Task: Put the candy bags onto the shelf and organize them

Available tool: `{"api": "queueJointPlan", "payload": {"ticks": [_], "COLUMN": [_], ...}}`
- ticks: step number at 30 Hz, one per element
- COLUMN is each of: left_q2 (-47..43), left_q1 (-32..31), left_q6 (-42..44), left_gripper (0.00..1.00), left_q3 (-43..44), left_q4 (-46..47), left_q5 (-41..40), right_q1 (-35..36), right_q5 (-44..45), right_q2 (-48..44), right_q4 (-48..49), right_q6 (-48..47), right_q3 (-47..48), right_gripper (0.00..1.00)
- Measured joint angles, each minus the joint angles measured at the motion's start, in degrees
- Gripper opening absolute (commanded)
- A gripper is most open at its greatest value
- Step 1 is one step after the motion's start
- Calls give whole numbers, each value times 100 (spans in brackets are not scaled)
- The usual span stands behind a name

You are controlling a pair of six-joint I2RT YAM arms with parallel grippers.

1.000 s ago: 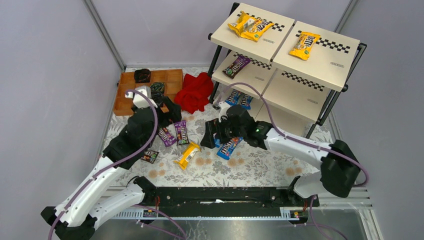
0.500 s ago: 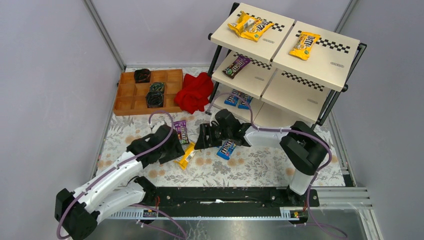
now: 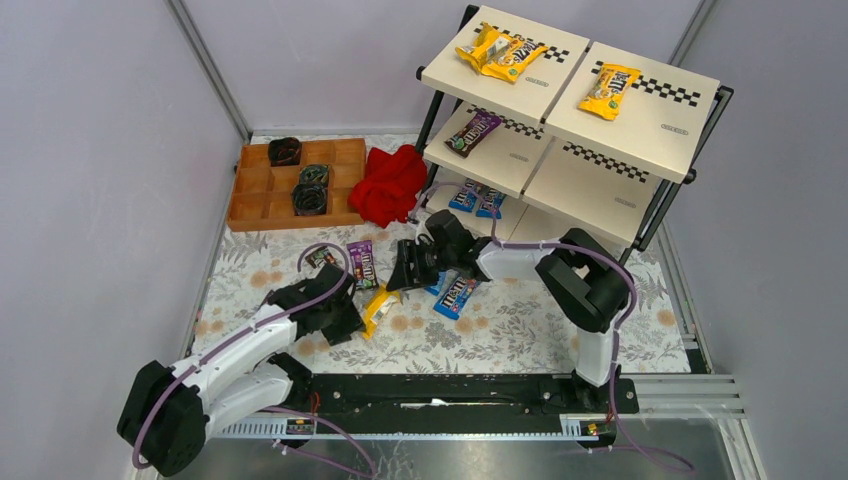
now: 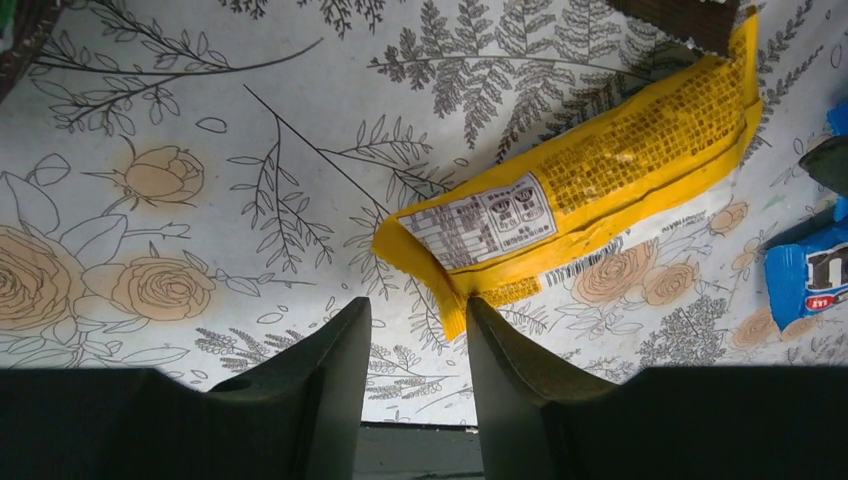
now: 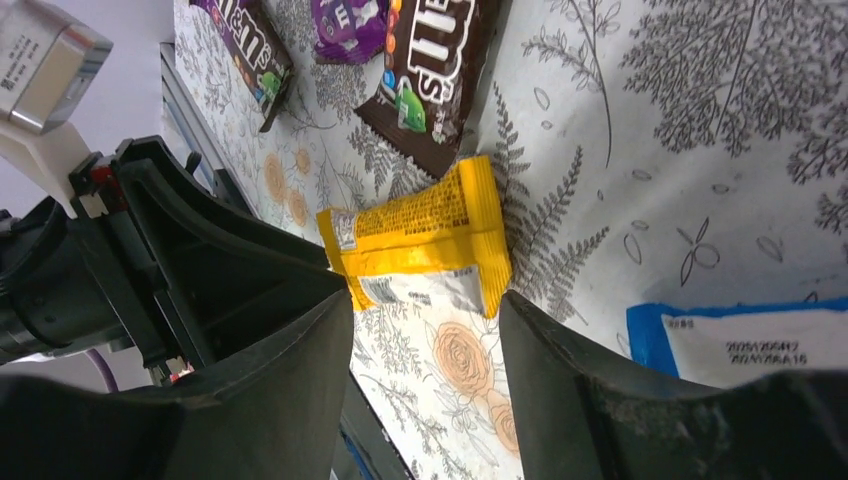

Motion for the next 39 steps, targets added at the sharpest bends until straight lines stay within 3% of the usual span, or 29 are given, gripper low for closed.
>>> {"api": "queueJointPlan", "payload": {"ticks": [12,17,25,29,33,39], "left_q2": [11,205,221,219,210,107], "left_q1": [424,538,603,605,605,616], "left_q6": [61,114,188,247,275,437], "left_gripper": [15,14,14,19,34,55], "left_q3": [-382,-404,-444,-444,-444,-404], "left_q4": [717,1099,1274,1283,1342,1362], "left_q5": [122,284,374,382,407,396], "right_q1": [-50,-50,-52,-52,-50,-50], "right_q5": [-457,-782,-1069,-1008,-879,-636], "right_q2": [610,741,756,730,551,90], "right_q4": [9,293,1296,1329,1211,815], "right_q6": [-55,131,837,883,780,409], "right_q3": [310,286,-120,-133,-197,-269], "right_gripper": [61,60,45,38,26,21]}}
